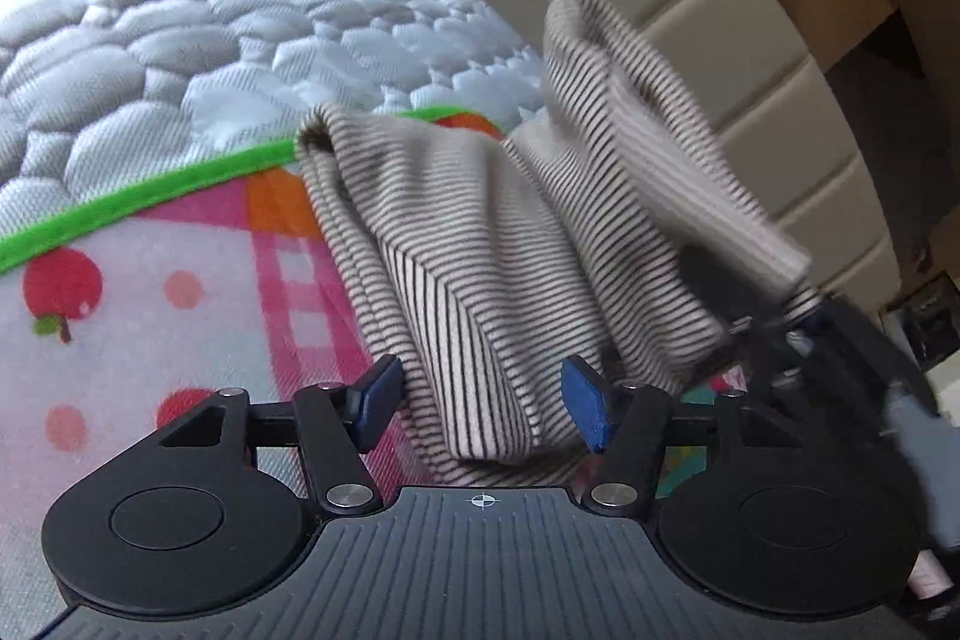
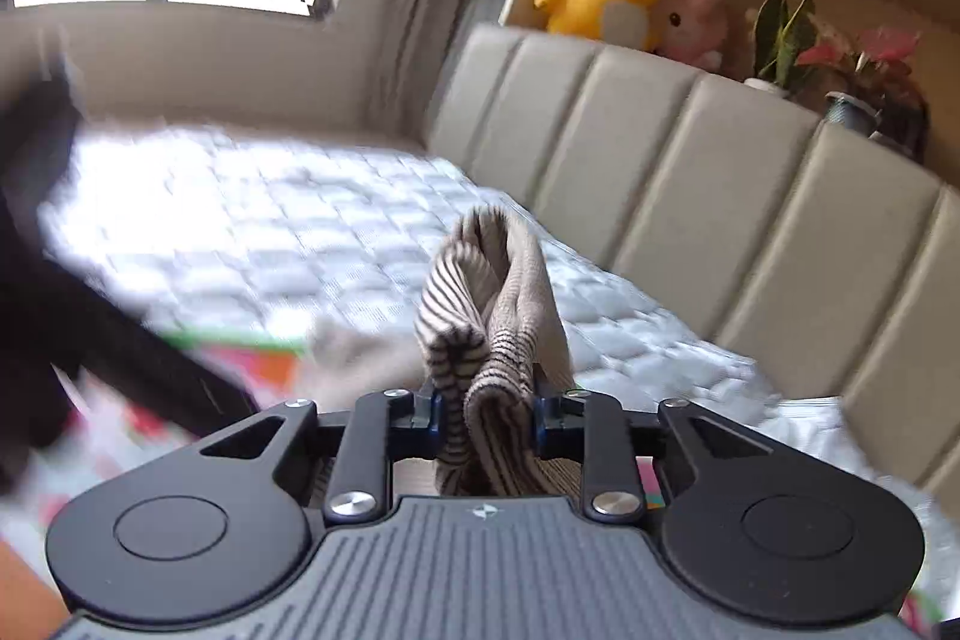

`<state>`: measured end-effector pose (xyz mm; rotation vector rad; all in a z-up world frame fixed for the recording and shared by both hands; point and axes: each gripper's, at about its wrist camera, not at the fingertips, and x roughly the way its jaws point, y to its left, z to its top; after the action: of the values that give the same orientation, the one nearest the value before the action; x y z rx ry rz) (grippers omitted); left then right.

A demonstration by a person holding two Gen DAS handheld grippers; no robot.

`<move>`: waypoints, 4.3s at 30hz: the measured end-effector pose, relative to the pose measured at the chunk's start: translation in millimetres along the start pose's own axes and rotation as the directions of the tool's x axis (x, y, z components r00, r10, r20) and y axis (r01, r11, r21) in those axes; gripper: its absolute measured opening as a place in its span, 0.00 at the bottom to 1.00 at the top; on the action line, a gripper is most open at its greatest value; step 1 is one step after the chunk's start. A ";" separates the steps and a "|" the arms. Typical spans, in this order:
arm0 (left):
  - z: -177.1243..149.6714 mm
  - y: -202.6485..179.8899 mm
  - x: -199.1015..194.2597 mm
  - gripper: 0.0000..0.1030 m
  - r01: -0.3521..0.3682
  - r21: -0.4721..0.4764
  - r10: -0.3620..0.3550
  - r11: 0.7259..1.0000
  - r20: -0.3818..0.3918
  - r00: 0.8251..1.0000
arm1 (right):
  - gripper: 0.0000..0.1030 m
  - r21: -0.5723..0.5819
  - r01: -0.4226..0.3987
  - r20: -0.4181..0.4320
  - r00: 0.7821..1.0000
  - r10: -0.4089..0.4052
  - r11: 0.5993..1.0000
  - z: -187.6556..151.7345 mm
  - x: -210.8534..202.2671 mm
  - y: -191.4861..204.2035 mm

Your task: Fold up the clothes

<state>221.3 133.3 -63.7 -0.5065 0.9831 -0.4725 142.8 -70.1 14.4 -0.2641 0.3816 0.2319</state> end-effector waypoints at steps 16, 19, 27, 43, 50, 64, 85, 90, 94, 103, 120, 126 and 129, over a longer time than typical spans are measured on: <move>25.2 20.1 -41.5 0.74 0.100 -0.085 -0.083 0.991 0.185 0.979 | 0.32 -0.372 -0.116 -0.148 0.987 0.064 0.921 -47.3 37.1 110.2; 20.8 14.0 -32.9 0.73 0.044 -0.031 -0.038 0.999 0.156 0.987 | 0.37 -0.371 -0.130 -0.156 0.985 0.077 0.920 -45.0 38.0 107.9; 9.5 -1.9 -10.6 0.86 -0.098 0.115 0.088 0.988 0.090 0.992 | 0.84 -0.137 -0.210 -0.177 0.967 0.185 0.968 -25.6 7.1 45.8; 10.3 1.3 -10.6 0.89 -0.111 0.143 0.101 0.983 0.078 0.992 | 0.93 0.528 -0.229 -0.290 0.857 0.427 0.818 -11.9 121.1 -61.8; 13.3 8.3 -17.2 0.95 -0.170 0.154 0.157 0.973 0.092 0.983 | 0.88 0.450 -0.330 -0.128 0.896 0.425 0.830 1.0 59.7 -52.9; 8.9 2.0 -10.7 0.97 -0.156 0.193 0.142 0.969 0.081 0.987 | 1.00 0.466 -0.090 -0.322 0.910 0.263 0.880 -62.9 45.5 -57.9; 7.8 2.7 -10.5 0.98 -0.157 0.182 0.144 0.971 0.081 0.986 | 1.00 0.677 0.051 -0.340 0.907 0.250 0.734 -84.2 46.5 -53.8; 7.8 4.6 -12.1 0.98 -0.156 0.174 0.143 0.972 0.082 0.986 | 1.00 0.550 -0.033 -0.325 0.912 0.250 0.834 -67.3 57.1 -32.5; 8.9 8.9 -13.0 0.99 -0.142 0.148 0.131 0.979 0.082 0.988 | 1.00 0.651 -0.088 -0.313 0.874 0.372 0.754 -60.4 61.2 -45.5; 10.4 10.4 -12.2 0.99 -0.134 0.137 0.123 0.982 0.082 0.989 | 0.99 0.610 -0.062 -0.337 0.882 0.329 0.790 -55.5 46.5 -39.9; 9.9 7.1 -10.7 1.00 -0.144 0.164 0.133 0.976 0.074 0.988 | 1.00 0.141 0.070 -0.406 0.914 -0.007 0.988 -5.8 96.4 -30.3; 9.9 7.1 -10.5 1.00 -0.143 0.167 0.133 0.975 0.072 0.989 | 1.00 0.091 0.053 -0.414 0.910 -0.011 0.994 -16.4 104.5 -27.5; 10.0 7.4 -10.6 1.00 -0.142 0.167 0.132 0.976 0.071 0.989 | 1.00 0.152 0.048 -0.408 0.913 0.018 0.987 -12.5 99.0 -31.4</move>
<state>226.1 147.3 -56.6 -0.2942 0.9040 -0.4110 236.5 -86.2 -29.2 -0.1562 0.8111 0.1281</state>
